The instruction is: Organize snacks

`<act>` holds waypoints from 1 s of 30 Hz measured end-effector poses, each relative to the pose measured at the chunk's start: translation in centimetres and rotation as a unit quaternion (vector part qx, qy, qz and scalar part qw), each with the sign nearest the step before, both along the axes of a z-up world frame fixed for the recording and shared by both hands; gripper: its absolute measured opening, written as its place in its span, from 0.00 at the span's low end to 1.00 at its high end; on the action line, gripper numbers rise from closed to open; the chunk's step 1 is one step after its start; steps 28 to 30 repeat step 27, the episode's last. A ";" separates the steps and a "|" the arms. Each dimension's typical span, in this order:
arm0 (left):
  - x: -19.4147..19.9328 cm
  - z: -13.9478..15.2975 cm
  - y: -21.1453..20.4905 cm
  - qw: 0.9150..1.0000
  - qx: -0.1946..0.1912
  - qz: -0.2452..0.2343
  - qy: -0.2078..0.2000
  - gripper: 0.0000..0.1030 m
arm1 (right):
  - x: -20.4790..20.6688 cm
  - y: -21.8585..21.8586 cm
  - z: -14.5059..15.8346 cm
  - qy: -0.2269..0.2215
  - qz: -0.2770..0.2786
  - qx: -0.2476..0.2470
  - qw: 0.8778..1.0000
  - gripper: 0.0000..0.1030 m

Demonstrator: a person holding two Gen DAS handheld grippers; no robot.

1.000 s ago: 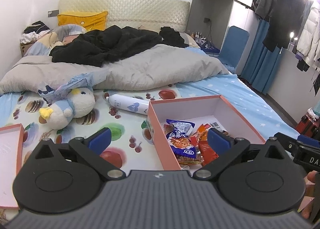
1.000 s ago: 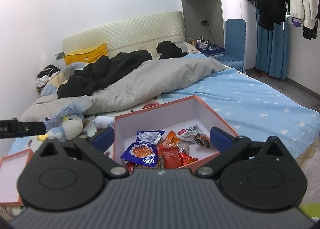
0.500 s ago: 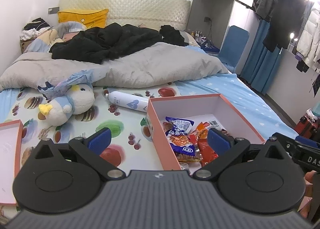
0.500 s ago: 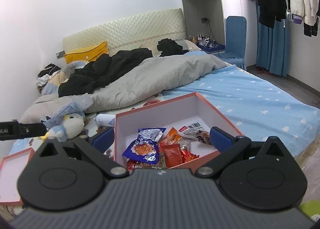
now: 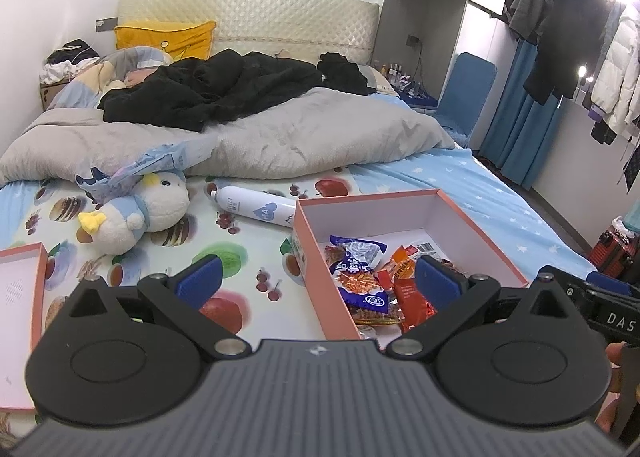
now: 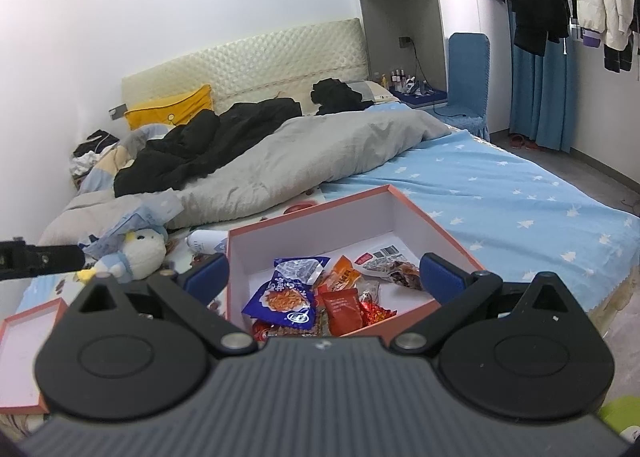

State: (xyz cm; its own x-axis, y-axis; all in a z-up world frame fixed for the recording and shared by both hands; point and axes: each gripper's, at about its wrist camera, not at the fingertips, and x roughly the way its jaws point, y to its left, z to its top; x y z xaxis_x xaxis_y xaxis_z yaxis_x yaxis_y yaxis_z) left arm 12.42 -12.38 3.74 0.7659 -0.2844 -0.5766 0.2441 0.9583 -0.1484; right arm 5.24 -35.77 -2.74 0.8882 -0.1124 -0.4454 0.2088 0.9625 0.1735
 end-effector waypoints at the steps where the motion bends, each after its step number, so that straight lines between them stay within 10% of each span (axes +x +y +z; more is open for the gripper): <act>1: 0.0 0.0 0.0 1.000 0.000 0.001 0.000 1.00 | 0.0 0.0 0.0 0.000 0.001 0.000 1.000 1.00; 30: -0.4 0.1 0.0 1.000 -0.001 -0.004 0.002 1.00 | 0.1 -0.3 -0.2 0.000 0.003 0.004 1.000 1.00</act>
